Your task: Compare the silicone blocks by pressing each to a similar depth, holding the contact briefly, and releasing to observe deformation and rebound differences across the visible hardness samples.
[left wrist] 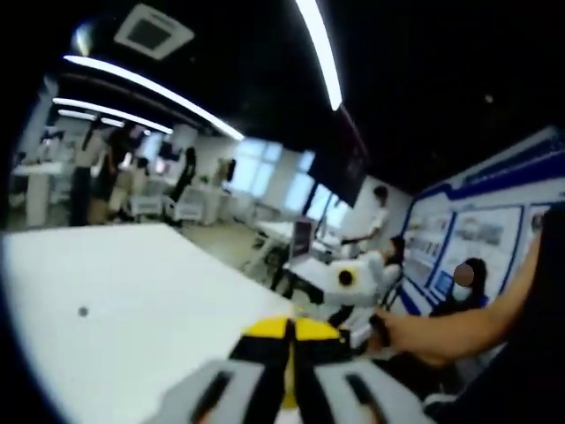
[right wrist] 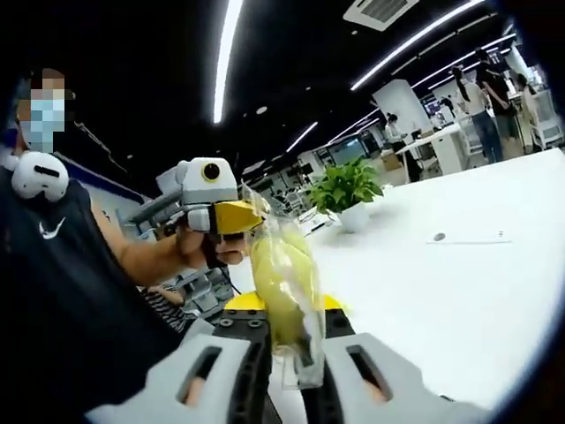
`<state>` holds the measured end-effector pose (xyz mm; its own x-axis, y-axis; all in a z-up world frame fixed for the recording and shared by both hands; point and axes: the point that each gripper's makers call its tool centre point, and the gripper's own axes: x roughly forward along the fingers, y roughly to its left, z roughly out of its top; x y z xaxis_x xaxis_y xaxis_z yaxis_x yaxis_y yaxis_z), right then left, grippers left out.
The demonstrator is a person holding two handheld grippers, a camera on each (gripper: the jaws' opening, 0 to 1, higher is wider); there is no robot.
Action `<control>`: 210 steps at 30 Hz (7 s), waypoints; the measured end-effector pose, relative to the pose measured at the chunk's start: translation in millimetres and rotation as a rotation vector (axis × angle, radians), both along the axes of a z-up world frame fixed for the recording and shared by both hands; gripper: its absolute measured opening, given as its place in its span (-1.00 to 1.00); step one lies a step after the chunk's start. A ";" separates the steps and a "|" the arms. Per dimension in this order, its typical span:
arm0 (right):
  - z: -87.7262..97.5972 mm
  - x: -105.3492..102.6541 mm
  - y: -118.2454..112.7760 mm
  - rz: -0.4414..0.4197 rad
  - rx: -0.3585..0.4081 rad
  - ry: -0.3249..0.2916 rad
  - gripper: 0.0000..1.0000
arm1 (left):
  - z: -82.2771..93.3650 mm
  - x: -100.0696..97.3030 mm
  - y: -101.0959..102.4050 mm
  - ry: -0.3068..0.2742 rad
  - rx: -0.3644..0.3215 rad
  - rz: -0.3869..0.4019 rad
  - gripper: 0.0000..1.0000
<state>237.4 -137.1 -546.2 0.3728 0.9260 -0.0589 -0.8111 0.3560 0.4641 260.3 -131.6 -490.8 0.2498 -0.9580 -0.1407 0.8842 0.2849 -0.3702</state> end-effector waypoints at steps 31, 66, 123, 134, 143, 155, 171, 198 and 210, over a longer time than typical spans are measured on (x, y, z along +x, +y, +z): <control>-6.4 -3.3 -1.5 0.019 -0.019 0.042 -0.88 | -5.8 -1.5 -0.7 -0.035 0.050 -0.022 -1.00; -5.6 4.2 0.9 -0.004 -0.010 -0.050 -0.64 | 2.1 -4.7 -2.4 -0.027 0.058 -0.012 -1.00; -60.9 -1.0 -106.0 -0.542 -0.193 -0.083 0.93 | -70.3 3.0 -40.1 0.109 -0.010 0.119 -1.00; -81.7 -11.2 -108.0 -0.545 -0.212 -0.034 0.93 | -105.9 1.3 -49.9 0.202 -0.019 0.125 -1.00; -91.8 -15.0 -105.9 -0.541 -0.210 -0.005 0.93 | -137.9 4.3 -53.5 0.269 -0.014 0.163 -1.00; -103.0 -17.9 -112.9 -0.561 -0.202 0.036 0.93 | -169.3 19.5 -52.3 0.382 -0.023 0.201 -1.00; -111.0 -19.2 -115.7 -0.575 -0.199 0.070 0.93 | -199.2 56.3 -36.5 0.403 -0.005 0.298 -1.00; -117.8 -20.8 -120.6 -0.592 -0.194 0.100 0.93 | -277.2 103.4 4.1 0.491 0.138 0.419 -1.00; -121.2 -22.5 -118.6 -0.599 -0.187 0.119 0.93 | -295.5 114.3 9.8 0.538 0.184 0.468 -1.00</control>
